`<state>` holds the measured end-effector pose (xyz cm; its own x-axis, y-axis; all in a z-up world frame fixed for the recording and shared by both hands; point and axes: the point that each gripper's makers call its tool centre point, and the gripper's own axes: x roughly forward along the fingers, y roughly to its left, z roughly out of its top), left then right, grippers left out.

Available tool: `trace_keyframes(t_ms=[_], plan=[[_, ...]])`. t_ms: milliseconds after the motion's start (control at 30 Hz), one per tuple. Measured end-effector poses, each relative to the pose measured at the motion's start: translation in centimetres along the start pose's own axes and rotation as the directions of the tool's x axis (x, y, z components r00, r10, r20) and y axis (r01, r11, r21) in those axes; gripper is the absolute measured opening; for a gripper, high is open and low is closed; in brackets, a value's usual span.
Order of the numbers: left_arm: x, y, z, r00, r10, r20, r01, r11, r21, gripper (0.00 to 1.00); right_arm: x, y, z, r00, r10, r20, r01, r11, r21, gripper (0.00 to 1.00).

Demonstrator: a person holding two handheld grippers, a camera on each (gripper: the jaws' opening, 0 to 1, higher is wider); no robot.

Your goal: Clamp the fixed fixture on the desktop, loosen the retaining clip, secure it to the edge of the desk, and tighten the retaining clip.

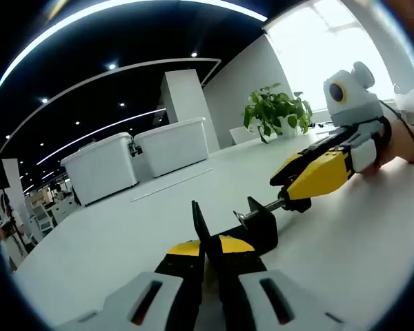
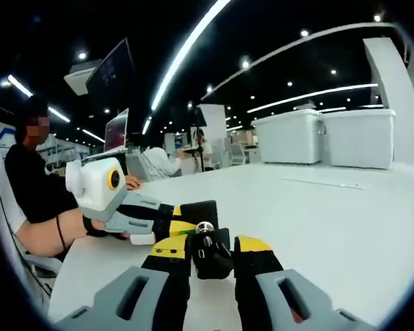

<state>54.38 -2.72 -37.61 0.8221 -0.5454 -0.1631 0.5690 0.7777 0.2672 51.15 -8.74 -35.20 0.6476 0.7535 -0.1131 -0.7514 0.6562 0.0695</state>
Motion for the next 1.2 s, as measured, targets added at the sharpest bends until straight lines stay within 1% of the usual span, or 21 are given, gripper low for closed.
trace_keyframes(t_ms=[100, 167, 233, 267, 300, 367, 400, 433, 500, 533, 567, 633, 667, 700, 733, 767, 800, 933, 1033, 1133, 1200], plan=[[0.0, 0.0, 0.0, 1.0, 0.0, 0.001, 0.0, 1.0, -0.001, 0.07, 0.0, -0.1, 0.1, 1.0, 0.005, 0.006, -0.005, 1.0, -0.003, 0.22], [0.0, 0.0, 0.0, 1.0, 0.0, 0.0, 0.0, 1.0, -0.003, 0.07, 0.0, 0.1, 0.1, 1.0, 0.003, 0.013, -0.002, 0.999, -0.042, 0.22], [0.1, 0.0, 0.0, 1.0, 0.0, 0.0, 0.0, 1.0, -0.005, 0.07, 0.1, 0.1, 0.2, 1.0, -0.007, 0.02, 0.009, 0.991, -0.132, 0.21], [0.0, 0.0, 0.0, 1.0, 0.0, 0.001, 0.0, 1.0, -0.004, 0.07, 0.1, 0.2, 0.1, 1.0, -0.013, 0.019, 0.017, 0.978, -0.208, 0.21], [0.0, -0.1, 0.0, 1.0, 0.001, 0.001, -0.001, 1.0, -0.003, 0.07, 0.1, 0.3, 0.0, 1.0, -0.023, 0.016, 0.026, 0.955, -0.295, 0.21], [0.0, -0.1, 0.0, 1.0, 0.001, 0.001, -0.001, 1.0, -0.003, 0.07, 0.2, 0.7, -0.2, 0.999, -0.039, 0.015, 0.041, 0.89, -0.453, 0.21], [-0.1, -0.2, 0.0, 1.0, 0.001, 0.001, -0.001, 1.0, -0.002, 0.07, 0.3, 0.8, -0.2, 0.999, -0.041, 0.024, 0.047, 0.881, -0.47, 0.21], [-0.1, -0.2, 0.0, 1.0, 0.001, 0.002, -0.001, 1.0, -0.002, 0.07, 0.3, 0.8, -0.3, 0.999, -0.044, 0.023, 0.049, 0.894, -0.445, 0.21], [-0.2, -0.2, 0.0, 1.0, 0.0, 0.002, 0.0, 1.0, -0.002, 0.07, 0.3, 0.5, -0.2, 0.998, -0.053, 0.029, 0.061, 0.902, -0.428, 0.21], [-0.3, -0.3, 0.0, 1.0, 0.001, 0.002, -0.001, 1.0, 0.0, 0.07, 0.3, 0.4, -0.2, 0.998, -0.059, 0.029, 0.066, 0.911, -0.408, 0.21], [-0.3, -0.3, 0.0, 1.0, 0.001, 0.002, -0.001, 1.0, 0.0, 0.07, 0.3, 0.3, -0.2, 0.997, -0.065, 0.028, 0.071, 0.927, -0.368, 0.21], [-0.3, -0.3, 0.0, 1.0, 0.001, 0.002, -0.001, 1.0, -0.001, 0.07, 0.2, 0.1, 0.0, 0.997, -0.066, 0.027, 0.07, 0.963, -0.259, 0.22], [-0.4, -0.3, 0.0, 1.0, 0.001, 0.002, -0.001, 1.0, 0.0, 0.07, 0.2, 0.3, 0.3, 0.998, -0.048, 0.032, 0.053, 0.98, -0.189, 0.24], [-0.5, -0.4, 0.0, 1.0, 0.001, 0.003, -0.001, 1.0, -0.001, 0.07, 0.1, 0.5, 0.5, 0.999, -0.022, 0.032, 0.026, 0.992, -0.124, 0.25], [-0.5, -0.4, 0.0, 1.0, 0.001, 0.003, -0.001, 1.0, -0.001, 0.07, 0.0, 0.6, 0.5, 1.0, -0.001, 0.023, 0.002, 0.998, -0.068, 0.27], [-0.5, -0.4, 0.0, 1.0, 0.001, 0.002, -0.001, 1.0, -0.002, 0.07, 0.0, 0.7, 0.5, 1.0, 0.017, 0.02, -0.016, 1.0, -0.023, 0.3], [-0.5, -0.4, 0.0, 1.0, 0.001, 0.003, -0.001, 1.0, -0.002, 0.07, -0.1, 0.7, 0.5, 1.0, 0.026, 0.014, -0.026, 1.0, 0.008, 0.3], [-0.7, -0.4, 0.0, 1.0, 0.001, 0.003, -0.001, 1.0, 0.0, 0.07, 0.1, 0.2, 0.5, 1.0, 0.02, 0.003, -0.02, 0.998, 0.061, 0.29], [-0.8, -0.5, -0.1, 1.0, 0.002, 0.004, -0.002, 1.0, 0.003, 0.07, 0.3, 0.0, 0.2, 1.0, 0.005, -0.006, -0.005, 0.998, 0.063, 0.27], [-1.0, -0.5, -0.1, 1.0, 0.001, 0.004, -0.001, 1.0, 0.002, 0.07, 0.4, -0.3, 0.0, 1.0, -0.015, -0.011, 0.015, 0.998, 0.056, 0.24], [-1.0, -0.5, -0.1, 1.0, 0.001, 0.004, -0.001, 1.0, 0.003, 0.07, 0.4, -0.2, 0.0, 1.0, -0.011, -0.007, 0.012, 0.998, 0.057, 0.24]])
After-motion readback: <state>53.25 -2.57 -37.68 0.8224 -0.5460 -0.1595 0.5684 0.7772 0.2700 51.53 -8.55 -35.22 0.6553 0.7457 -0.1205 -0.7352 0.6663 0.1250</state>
